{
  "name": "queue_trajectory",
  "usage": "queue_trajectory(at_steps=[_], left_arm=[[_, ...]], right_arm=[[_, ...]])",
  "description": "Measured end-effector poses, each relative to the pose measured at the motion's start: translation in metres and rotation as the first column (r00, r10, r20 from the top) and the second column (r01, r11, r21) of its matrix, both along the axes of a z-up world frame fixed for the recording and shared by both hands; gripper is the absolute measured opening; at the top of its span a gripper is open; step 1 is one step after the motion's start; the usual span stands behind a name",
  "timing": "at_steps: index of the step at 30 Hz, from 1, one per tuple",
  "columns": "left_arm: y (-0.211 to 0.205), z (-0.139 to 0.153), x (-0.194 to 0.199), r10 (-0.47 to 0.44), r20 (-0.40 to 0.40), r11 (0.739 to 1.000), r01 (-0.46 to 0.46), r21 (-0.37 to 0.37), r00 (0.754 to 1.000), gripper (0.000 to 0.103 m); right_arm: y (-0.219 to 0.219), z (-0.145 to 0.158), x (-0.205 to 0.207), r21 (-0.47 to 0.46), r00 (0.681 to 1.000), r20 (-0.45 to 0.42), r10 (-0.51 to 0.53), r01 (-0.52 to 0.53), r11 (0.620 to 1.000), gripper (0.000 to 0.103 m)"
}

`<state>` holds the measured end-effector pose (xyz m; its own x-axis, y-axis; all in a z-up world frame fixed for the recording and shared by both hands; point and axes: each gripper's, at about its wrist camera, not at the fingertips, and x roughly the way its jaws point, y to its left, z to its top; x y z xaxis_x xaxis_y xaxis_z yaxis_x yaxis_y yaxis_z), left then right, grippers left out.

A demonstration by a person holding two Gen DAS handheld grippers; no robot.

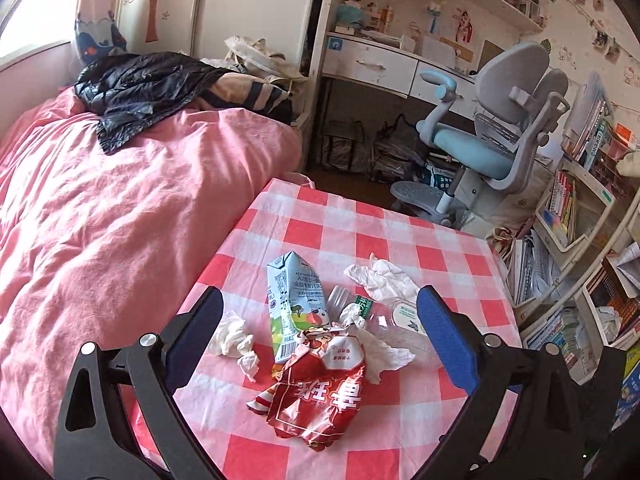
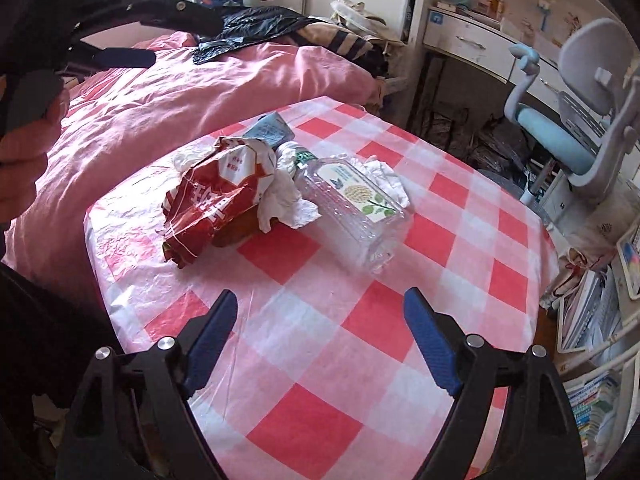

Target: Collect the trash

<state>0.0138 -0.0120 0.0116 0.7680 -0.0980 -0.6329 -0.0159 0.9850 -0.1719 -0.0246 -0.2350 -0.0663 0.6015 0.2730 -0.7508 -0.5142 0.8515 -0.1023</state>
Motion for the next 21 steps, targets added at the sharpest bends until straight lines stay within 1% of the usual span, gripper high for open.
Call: queue_trajectory(at_steps=[5,8,12,17,21], left_arm=[[-0.001,0.003,-0.006,-0.026,0.011,0.999,0.026,0.038,1.000,0.096],[0.001,0.002,-0.006,-0.032,0.002,0.998,0.032,0.057,0.999,0.096],[0.007,0.000,-0.004,-0.029,-0.021,0.998,0.030,0.057,0.999,0.096],[0.010,0.000,-0.003,-0.030,-0.028,0.998,0.032,0.052,0.999,0.096],[0.009,-0.002,-0.003,-0.035,-0.032,0.997,0.037,0.061,0.999,0.096]], right_arm=[[0.013,-0.003,0.001,-0.023,1.000,0.003,0.030,-0.030,0.999,0.083],[0.022,-0.006,0.003,-0.035,0.999,-0.005,0.038,-0.038,0.999,0.083],[0.031,-0.008,0.004,-0.044,0.999,-0.007,0.047,-0.047,0.998,0.083],[0.036,-0.011,0.004,-0.055,0.999,-0.011,0.053,-0.053,0.997,0.085],[0.036,-0.013,0.004,-0.063,0.999,-0.016,0.049,-0.050,0.997,0.085]])
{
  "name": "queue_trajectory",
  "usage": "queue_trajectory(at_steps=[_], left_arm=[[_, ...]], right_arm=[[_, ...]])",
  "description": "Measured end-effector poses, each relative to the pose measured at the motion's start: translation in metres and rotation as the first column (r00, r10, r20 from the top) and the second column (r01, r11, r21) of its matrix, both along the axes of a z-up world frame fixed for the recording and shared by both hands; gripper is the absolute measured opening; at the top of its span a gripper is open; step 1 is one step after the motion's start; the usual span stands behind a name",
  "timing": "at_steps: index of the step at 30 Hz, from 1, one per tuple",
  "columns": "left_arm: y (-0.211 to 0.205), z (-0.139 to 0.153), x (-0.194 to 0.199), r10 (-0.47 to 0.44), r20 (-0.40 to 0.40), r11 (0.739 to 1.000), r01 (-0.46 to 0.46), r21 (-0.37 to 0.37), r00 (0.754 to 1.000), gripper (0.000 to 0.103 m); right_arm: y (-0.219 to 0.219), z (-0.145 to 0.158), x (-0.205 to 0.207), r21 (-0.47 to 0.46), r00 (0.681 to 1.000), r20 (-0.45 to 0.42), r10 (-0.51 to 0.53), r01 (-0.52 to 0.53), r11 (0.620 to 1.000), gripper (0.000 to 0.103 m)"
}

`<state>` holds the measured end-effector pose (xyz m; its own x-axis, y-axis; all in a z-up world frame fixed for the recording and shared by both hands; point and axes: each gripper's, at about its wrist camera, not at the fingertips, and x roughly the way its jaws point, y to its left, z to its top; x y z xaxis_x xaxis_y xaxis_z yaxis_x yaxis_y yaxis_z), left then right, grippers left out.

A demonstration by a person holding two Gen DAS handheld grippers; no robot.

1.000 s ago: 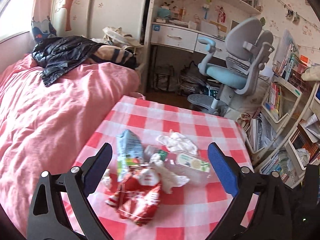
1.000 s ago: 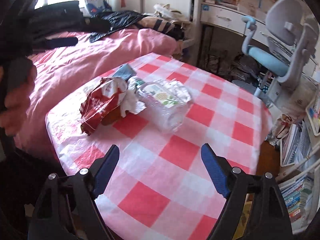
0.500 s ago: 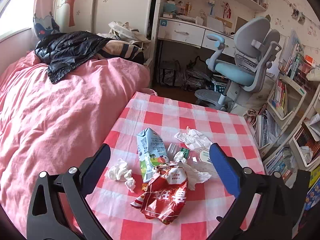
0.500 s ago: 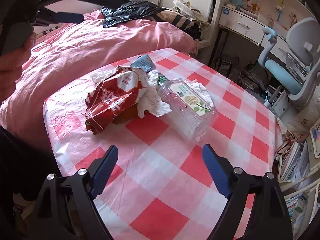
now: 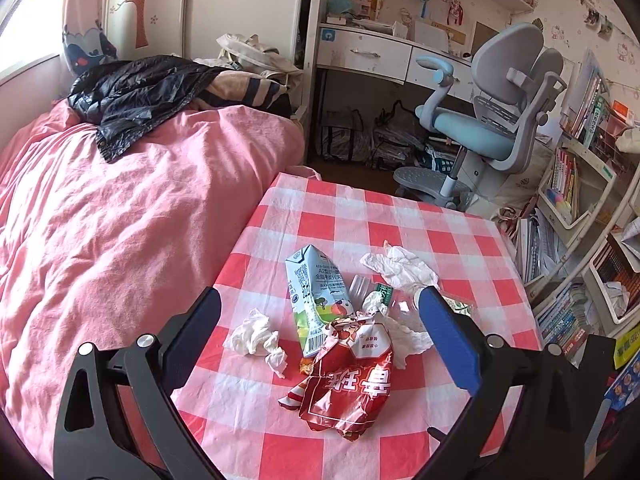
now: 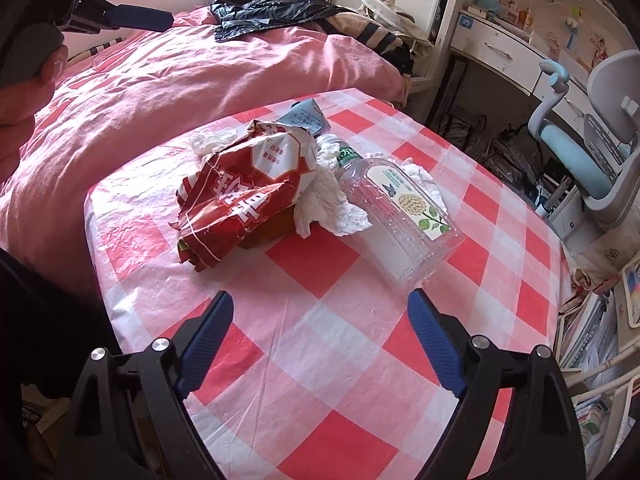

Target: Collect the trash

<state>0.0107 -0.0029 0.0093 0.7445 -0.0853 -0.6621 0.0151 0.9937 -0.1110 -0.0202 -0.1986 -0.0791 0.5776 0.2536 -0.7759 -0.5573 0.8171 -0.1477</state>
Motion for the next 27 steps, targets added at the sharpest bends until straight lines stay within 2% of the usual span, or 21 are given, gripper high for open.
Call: queue_trajectory(at_steps=[27], left_arm=[[-0.0082,-0.0055,0.0027,-0.014,-0.029,0.999,0.015,0.028,0.999,0.096]], right_arm=[[0.0001,-0.0005,-0.0005,-0.006,1.000,0.005,0.000,0.000,1.000,0.086]])
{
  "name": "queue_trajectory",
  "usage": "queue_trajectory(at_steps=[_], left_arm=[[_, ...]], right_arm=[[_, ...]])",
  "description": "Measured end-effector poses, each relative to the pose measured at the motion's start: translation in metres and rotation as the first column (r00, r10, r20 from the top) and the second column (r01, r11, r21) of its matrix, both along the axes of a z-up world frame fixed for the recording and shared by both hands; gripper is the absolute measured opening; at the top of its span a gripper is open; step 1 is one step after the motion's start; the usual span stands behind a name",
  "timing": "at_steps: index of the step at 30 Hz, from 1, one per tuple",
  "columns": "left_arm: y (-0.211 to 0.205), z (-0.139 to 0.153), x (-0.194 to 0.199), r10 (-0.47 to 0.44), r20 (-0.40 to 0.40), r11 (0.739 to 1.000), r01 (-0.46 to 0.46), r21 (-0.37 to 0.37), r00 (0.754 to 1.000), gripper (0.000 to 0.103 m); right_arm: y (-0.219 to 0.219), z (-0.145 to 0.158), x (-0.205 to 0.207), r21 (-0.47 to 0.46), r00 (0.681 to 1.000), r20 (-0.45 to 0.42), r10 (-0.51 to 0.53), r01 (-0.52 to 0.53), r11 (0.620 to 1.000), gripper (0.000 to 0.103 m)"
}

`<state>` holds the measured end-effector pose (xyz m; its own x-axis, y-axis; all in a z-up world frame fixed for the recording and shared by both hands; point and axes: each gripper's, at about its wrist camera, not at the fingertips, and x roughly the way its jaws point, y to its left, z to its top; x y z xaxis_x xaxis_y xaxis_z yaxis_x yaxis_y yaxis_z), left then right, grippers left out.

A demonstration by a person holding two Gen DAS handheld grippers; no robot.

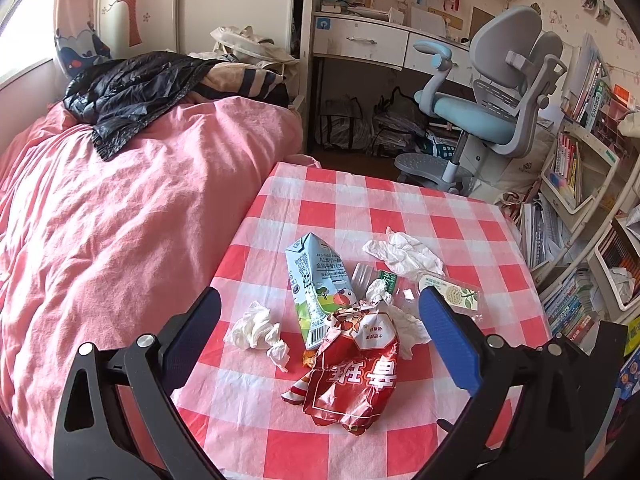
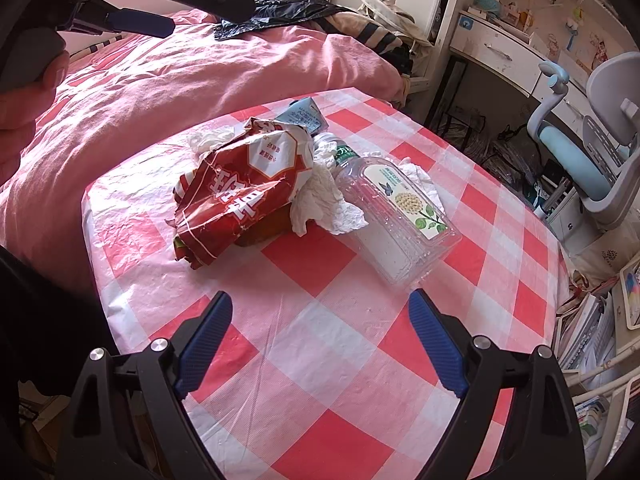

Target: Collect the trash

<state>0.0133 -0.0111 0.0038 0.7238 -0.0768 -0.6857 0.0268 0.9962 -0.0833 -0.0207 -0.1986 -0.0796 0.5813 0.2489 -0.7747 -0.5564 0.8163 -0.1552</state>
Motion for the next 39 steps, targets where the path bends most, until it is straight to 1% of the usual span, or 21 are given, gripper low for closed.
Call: queue_trajectory(at_steps=[36,39], left_arm=[[-0.0005,0.0017,0.0010,0.001,-0.003,1.000,-0.001,0.003,1.000,0.096],[-0.0007,0.0019,0.0010,0.000,-0.003,1.000,0.000,0.004,1.000,0.096]], right_arm=[[0.0002,-0.0006,-0.0002,-0.002,1.000,0.000,0.001,-0.001,1.000,0.086],[0.0006,-0.0009,-0.0002,-0.009,1.000,-0.001,0.004,-0.004,1.000,0.088]])
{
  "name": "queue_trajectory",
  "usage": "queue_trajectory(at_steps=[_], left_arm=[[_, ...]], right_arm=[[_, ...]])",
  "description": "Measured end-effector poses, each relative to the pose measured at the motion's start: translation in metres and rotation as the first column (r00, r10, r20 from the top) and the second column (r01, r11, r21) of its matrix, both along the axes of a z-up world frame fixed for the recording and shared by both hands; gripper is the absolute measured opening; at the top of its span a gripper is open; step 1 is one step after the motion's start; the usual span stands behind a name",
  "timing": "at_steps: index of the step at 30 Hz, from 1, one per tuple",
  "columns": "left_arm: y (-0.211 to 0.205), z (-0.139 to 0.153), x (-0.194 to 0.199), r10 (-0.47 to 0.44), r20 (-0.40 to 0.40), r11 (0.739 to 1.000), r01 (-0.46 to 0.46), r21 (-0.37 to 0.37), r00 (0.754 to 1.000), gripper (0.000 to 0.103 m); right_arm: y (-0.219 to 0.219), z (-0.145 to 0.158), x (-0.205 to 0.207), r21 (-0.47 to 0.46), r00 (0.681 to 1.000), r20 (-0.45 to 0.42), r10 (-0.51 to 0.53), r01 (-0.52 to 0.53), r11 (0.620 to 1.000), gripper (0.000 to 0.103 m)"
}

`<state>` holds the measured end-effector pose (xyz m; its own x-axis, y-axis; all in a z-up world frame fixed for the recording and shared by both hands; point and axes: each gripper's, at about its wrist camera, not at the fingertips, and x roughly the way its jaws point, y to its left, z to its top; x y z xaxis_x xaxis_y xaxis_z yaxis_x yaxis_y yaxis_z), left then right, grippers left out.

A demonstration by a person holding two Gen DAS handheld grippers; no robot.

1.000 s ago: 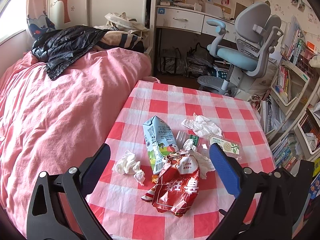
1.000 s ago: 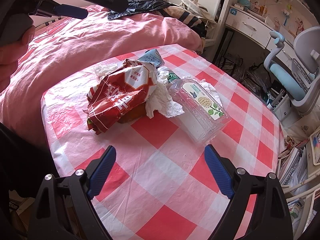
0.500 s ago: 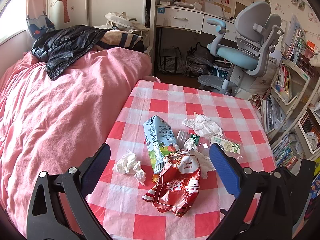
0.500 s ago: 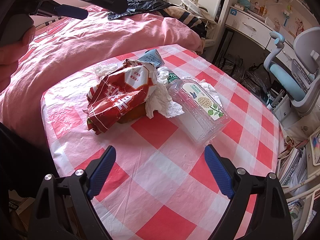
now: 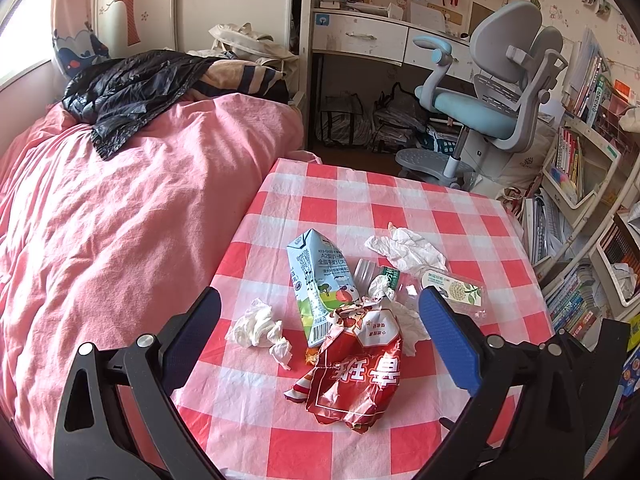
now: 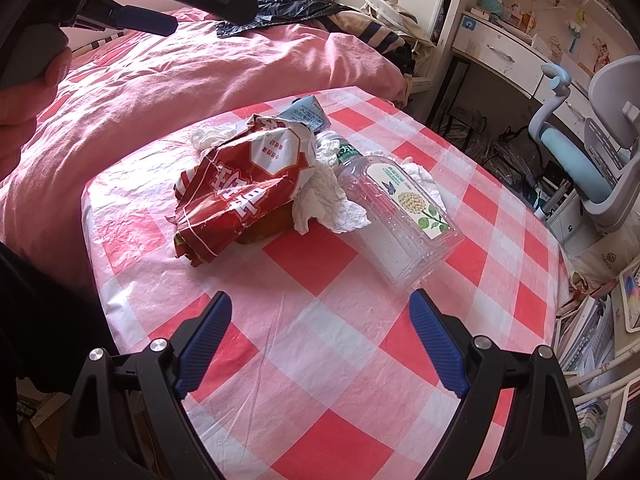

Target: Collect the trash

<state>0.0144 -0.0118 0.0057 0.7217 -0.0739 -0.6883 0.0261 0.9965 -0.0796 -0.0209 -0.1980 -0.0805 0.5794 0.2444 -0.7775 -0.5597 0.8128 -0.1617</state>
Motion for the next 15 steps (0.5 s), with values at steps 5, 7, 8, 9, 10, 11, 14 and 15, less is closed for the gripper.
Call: queue_trajectory(at_steps=[5,7,8,9,10,11,14,15], left_arm=[[-0.0003,0.0002,0.0001,0.001,-0.001,1.000,-0.001,0.000,1.000,0.096],[-0.0003,0.0005,0.0002,0.001,-0.001,1.000,-0.001,0.001,1.000,0.096],[-0.0004,0.0006,0.0002,0.001,0.000,1.000,-0.001,0.001,1.000,0.096],[-0.0003,-0.0002,-0.0002,0.000,0.000,1.000,0.000,0.001,1.000,0.096],[-0.0003,-0.0001,-0.0002,0.000,-0.001,1.000,0.000,0.001,1.000,0.096],[-0.0004,-0.0002,-0.0003,0.000,-0.001,1.000,0.000,0.001,1.000,0.096],[-0.0006,0.0000,-0.0002,0.000,-0.001,1.000,0.000,0.002,1.000,0.096],[-0.0007,0.0000,-0.0004,0.000,-0.002,1.000,0.000,0.002,1.000,0.096]], right_arm=[[0.0008,-0.0007,-0.0007,-0.007,1.000,0.004,0.006,-0.006,1.000,0.089],[0.0013,-0.0010,-0.0010,-0.007,1.000,0.005,0.006,-0.006,1.000,0.089],[0.0013,-0.0010,-0.0011,-0.007,1.000,0.005,0.006,-0.006,1.000,0.089],[0.0010,-0.0009,-0.0007,-0.007,1.000,0.005,0.006,-0.006,1.000,0.089],[0.0011,-0.0011,-0.0008,-0.007,1.000,0.005,0.006,-0.006,1.000,0.089],[0.0012,-0.0011,-0.0011,-0.007,1.000,0.004,0.006,-0.006,1.000,0.089],[0.0011,-0.0010,-0.0008,-0.008,1.000,0.005,0.007,-0.007,1.000,0.089],[0.0010,-0.0010,-0.0007,-0.008,1.000,0.005,0.007,-0.007,1.000,0.089]])
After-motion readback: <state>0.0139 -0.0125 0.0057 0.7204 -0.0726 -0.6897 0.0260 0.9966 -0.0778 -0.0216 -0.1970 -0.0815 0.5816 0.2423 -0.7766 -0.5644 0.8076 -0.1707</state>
